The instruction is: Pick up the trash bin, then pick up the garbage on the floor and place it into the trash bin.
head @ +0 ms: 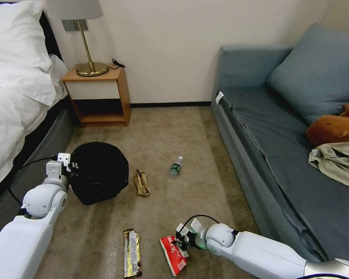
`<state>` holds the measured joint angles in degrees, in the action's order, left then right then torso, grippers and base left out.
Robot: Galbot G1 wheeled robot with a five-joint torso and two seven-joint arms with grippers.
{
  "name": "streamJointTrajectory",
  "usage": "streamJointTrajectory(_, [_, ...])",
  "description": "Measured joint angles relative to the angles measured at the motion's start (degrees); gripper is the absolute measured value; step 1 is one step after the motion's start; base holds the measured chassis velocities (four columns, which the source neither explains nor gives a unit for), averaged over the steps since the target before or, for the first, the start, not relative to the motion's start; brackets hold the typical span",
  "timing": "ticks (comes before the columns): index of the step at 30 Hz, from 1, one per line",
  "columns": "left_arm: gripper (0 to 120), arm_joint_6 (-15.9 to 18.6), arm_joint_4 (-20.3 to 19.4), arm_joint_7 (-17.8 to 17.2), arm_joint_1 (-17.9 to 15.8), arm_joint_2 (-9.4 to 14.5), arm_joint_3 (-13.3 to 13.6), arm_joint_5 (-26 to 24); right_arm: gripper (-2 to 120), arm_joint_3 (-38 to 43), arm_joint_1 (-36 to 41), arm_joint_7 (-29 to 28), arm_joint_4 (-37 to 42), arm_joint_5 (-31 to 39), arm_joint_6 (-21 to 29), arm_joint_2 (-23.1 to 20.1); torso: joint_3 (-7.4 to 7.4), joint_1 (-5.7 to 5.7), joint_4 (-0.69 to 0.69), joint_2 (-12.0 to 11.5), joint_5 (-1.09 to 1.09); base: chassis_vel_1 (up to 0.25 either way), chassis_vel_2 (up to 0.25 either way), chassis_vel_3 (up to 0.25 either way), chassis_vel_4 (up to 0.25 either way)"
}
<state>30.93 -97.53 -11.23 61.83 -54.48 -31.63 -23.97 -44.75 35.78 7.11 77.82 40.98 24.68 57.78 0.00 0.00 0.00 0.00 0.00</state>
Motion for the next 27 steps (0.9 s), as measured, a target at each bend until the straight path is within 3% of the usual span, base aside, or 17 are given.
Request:
streamJointTrajectory(1, [2, -0.06, 0.00, 0.00, 0.01, 0.00, -0.01, -0.01, 0, 0.11, -0.04, 0.00, 0.03, 0.01, 0.00, -0.03, 0.00, 0.00, 0.00, 0.00, 0.00, 0.000, 0.000, 0.000, 0.000])
streamJointTrajectory(17, [2, -0.76, 0.42, 0.16, 0.40, 0.09, -0.12, -0.12, 0, 5.89, -2.46, -0.05, 1.41, -0.46, -0.50, -0.49, 0.00, 0.00, 0.00, 0.00, 0.00, 0.000, 0.000, 0.000, 0.000])
streamJointTrajectory(27, [2, -0.80, 0.44, 0.18, -0.05, 0.00, 0.00, -0.32, 0, 7.31, -13.08, 0.55, 3.41, 2.81, -0.72, 0.09, 0.00, 0.00, -0.02, 0.00, 0.00, 0.000, 0.000, 0.000, 0.000])
